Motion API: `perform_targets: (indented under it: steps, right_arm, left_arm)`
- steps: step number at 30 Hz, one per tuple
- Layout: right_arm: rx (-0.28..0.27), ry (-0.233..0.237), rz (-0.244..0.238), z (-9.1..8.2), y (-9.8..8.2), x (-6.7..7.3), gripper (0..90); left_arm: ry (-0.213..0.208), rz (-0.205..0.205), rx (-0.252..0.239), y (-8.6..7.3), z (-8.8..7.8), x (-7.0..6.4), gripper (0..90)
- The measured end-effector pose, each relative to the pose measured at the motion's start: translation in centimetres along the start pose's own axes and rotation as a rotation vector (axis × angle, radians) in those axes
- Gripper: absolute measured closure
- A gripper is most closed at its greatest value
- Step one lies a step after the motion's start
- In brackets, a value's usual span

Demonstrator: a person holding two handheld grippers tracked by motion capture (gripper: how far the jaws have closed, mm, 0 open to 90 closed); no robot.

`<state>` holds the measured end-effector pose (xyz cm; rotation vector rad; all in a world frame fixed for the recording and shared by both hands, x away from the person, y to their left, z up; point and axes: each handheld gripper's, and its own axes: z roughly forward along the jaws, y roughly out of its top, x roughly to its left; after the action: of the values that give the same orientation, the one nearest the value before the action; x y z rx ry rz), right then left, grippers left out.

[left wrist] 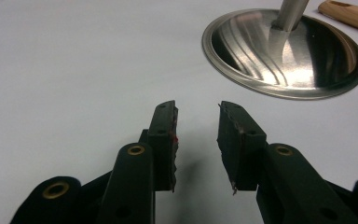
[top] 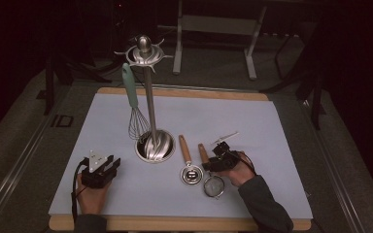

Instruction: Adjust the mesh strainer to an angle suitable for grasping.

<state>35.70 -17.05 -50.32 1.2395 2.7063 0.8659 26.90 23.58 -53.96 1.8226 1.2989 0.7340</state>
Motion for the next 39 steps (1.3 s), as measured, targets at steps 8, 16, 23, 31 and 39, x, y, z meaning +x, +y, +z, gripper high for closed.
perform_targets:
  steps: [8, 16, 23, 31, 39]
  right_arm:
    - [0.063, 0.000, 0.039, 0.3, -0.2, -0.7, 56.0]
    - [0.056, -0.080, -0.004, -1.4, 0.6, -1.6, 71.2]
    - [0.060, -0.047, -0.017, -1.4, 0.1, -1.2, 69.3]
    - [0.038, 0.018, -0.003, -1.5, 0.3, -0.8, 65.0]
    - [0.031, 0.104, 0.047, -1.5, 0.0, -1.3, 63.4]
  left_arm:
    - [0.001, 0.001, 0.001, 0.0, 0.0, 0.0, 67.3]
    - [0.002, 0.004, 0.002, 0.0, 0.0, 0.0, 67.3]
    - [0.003, 0.006, 0.004, 0.0, 0.0, 0.0, 67.3]
    - [0.002, 0.003, 0.002, 0.0, 0.0, 0.0, 67.3]
    - [0.004, 0.007, 0.000, 0.0, 0.0, -0.1, 67.3]
